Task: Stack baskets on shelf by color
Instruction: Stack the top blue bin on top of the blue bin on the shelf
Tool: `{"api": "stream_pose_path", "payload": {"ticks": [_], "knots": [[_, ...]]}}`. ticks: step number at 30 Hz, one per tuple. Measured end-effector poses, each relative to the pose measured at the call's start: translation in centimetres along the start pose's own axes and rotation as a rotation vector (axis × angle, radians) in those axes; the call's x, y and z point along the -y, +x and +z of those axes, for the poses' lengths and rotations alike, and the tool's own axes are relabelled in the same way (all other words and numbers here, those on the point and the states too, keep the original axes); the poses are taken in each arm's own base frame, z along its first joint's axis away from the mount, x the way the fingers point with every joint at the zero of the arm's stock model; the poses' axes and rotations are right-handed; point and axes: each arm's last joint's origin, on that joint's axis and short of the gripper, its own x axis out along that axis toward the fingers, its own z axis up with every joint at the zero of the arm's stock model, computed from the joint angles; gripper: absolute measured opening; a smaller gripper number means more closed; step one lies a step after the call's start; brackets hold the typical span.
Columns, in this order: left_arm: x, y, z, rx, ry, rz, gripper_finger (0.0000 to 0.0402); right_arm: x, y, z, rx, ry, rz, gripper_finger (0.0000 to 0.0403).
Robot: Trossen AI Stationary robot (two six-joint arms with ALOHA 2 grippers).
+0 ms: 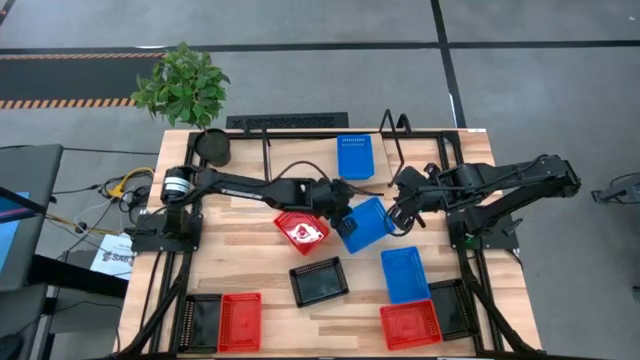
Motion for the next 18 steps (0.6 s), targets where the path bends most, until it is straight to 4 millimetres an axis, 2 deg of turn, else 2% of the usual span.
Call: {"api": "stream_pose_path", "payload": {"ticks": [6, 12, 18], "knots": [[-2.8, -2.5, 1.9, 0.072, -0.076, 0.161, 0.0001, 0.2, -0.5, -0.3, 0.019, 0.059, -0.009, 0.0161], [-4.7, -4.4, 4.1, 0.178, -0.213, 0.162, 0.0006, 0.1, -1.0, -0.9, 0.045, 0.076, -0.034, 0.0161], [-6.8, -4.9, 5.7, 0.295, -0.424, 0.18, 0.0006, -0.1, -1.2, -1.2, 0.046, 0.061, -0.028, 0.0161]]}}
